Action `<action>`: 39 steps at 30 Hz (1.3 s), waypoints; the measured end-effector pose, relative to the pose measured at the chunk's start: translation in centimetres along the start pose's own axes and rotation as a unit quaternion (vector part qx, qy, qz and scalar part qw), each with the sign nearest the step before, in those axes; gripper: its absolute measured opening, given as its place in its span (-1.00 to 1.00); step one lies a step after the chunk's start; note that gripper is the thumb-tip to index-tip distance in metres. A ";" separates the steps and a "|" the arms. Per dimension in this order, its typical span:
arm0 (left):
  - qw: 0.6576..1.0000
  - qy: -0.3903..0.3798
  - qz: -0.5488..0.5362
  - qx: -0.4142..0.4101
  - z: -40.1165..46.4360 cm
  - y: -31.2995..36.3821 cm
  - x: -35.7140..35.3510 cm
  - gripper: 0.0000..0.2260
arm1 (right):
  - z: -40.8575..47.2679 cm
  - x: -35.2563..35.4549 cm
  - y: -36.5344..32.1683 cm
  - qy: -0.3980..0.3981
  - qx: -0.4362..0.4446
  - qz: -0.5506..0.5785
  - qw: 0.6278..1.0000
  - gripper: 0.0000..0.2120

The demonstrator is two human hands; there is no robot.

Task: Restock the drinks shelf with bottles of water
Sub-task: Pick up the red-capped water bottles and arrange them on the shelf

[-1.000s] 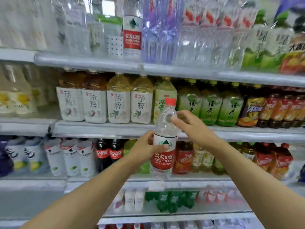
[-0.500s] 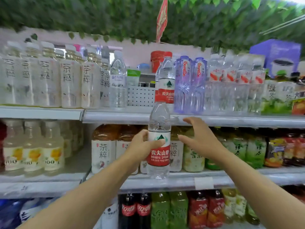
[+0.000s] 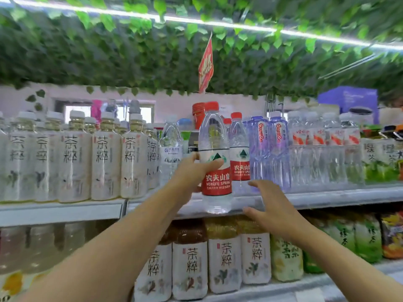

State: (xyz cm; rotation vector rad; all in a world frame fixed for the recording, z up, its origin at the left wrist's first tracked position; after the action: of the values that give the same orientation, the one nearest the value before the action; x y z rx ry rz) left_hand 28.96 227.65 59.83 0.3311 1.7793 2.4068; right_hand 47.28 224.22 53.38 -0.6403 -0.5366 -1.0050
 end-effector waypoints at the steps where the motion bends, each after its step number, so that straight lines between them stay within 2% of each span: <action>1: 1.000 0.007 -0.001 -0.005 0.6 0.9 0.1 -0.61 | 0.3 0.1 0.0 0.001 0.004 -0.002 1.000 -0.38; 7: 0.999 0.045 -0.015 -0.015 4.1 3.3 0.7 -0.68 | 1.4 0.4 0.1 -0.005 0.034 -0.004 0.999 -0.38; 15: 0.996 0.086 0.001 0.012 7.3 1.2 -0.3 -0.72 | 2.0 -0.1 1.3 -0.002 0.053 0.013 0.998 -0.40; 27: 0.996 0.077 0.033 0.029 9.4 -1.1 -0.9 -0.75 | 2.6 -1.5 2.4 -0.005 0.067 0.024 0.997 -0.36; 33: 0.995 0.068 0.076 0.025 9.7 -1.7 -0.7 -0.74 | 2.6 -1.7 2.9 -0.008 0.062 0.015 0.998 -0.35; 37: 0.984 0.059 0.165 0.041 10.3 -3.7 -0.8 -0.50 | 2.8 -1.8 2.9 -0.002 0.058 0.016 0.998 -0.38; 39: 0.980 0.060 0.179 0.067 10.6 -4.0 -0.7 -0.52 | 2.9 -1.8 2.9 0.000 0.055 0.020 0.998 -0.38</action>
State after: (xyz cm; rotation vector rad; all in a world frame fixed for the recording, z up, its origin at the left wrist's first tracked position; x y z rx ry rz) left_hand 32.25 238.50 58.92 0.5801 2.0997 2.5915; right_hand 48.76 228.49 53.49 -0.5519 -0.5724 -0.9308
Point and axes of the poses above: each hand's wrist, its own z-axis towards the middle knuckle, its own x-axis out of the back of the hand, y = z × x, the point moved 3 cm from there along z, towards the middle knuckle, and after that the axes turned 8 degrees about x, right-handed, at the moved point
